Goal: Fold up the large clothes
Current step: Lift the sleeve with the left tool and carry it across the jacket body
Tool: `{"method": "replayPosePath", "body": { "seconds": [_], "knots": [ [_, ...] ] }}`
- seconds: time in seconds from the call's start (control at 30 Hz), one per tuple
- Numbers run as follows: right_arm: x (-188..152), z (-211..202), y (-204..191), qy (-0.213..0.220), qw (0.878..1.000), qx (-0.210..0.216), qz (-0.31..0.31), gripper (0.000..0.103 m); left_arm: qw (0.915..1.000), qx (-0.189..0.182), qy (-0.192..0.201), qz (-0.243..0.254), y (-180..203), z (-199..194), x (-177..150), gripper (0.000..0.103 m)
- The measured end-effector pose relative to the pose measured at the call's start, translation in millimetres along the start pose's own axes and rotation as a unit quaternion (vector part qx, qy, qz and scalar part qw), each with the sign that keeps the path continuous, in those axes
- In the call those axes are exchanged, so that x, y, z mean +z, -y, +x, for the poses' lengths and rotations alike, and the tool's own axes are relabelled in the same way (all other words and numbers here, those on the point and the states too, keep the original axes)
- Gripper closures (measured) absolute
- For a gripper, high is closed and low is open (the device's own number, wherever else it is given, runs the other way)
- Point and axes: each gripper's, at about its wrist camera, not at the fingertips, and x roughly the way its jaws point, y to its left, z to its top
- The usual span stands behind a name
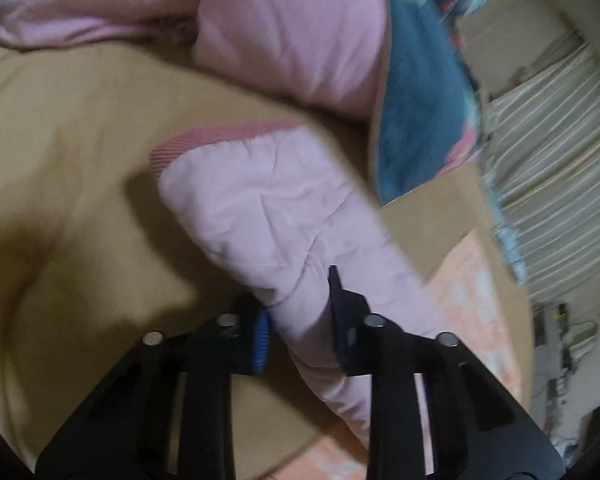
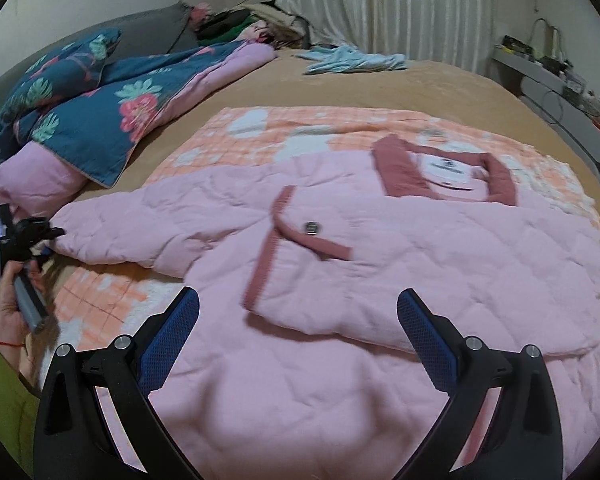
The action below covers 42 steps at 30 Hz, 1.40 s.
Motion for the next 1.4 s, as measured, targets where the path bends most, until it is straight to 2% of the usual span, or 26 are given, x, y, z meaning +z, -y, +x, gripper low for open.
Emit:
{"method": "replayPosePath", "body": {
  "seconds": [0.1, 0.2, 0.33, 0.47, 0.67, 1.0, 1.4],
  "knots": [
    [-7.3, -10.2, 16.9, 0.001, 1.0, -0.005, 0.015, 0.004, 0.9981, -0.038, 0.04, 0.029, 23.7, -37.9, 7.5, 0.092],
    [-13.7, -20.0, 31.8, 0.0, 1.0, -0.018, 0.02, 0.004, 0.9938, -0.073, 0.064, 0.055, 46.4, -68.3, 10.2, 0.092],
    [-19.1, -38.8, 50.0, 0.003, 0.999, -0.017, 0.037, 0.004, 0.985, -0.137, 0.071, 0.077, 75.1, -108.9, 3.4, 0.093],
    [-22.3, -62.6, 65.3, 0.018, 0.999, -0.022, 0.039, 0.004, 0.9753, -0.169, 0.083, 0.115, 110.1, -147.4, -11.2, 0.093],
    [-27.4, -90.0, 83.2, 0.04, 0.997, -0.016, 0.064, 0.004, 0.9614, -0.19, 0.088, 0.179, 171.4, -181.7, -38.5, 0.093],
    [-33.4, -130.6, 96.8, 0.081, 0.995, -0.017, 0.051, 0.004, 0.9443, -0.214, 0.089, 0.234, 230.3, -219.9, -73.1, 0.093],
    [-48.6, -157.4, 122.1, 0.1, 0.992, -0.033, 0.069, 0.004, 0.917, -0.227, 0.087, 0.316, 296.1, -250.2, -132.4, 0.093]
  ]
}}
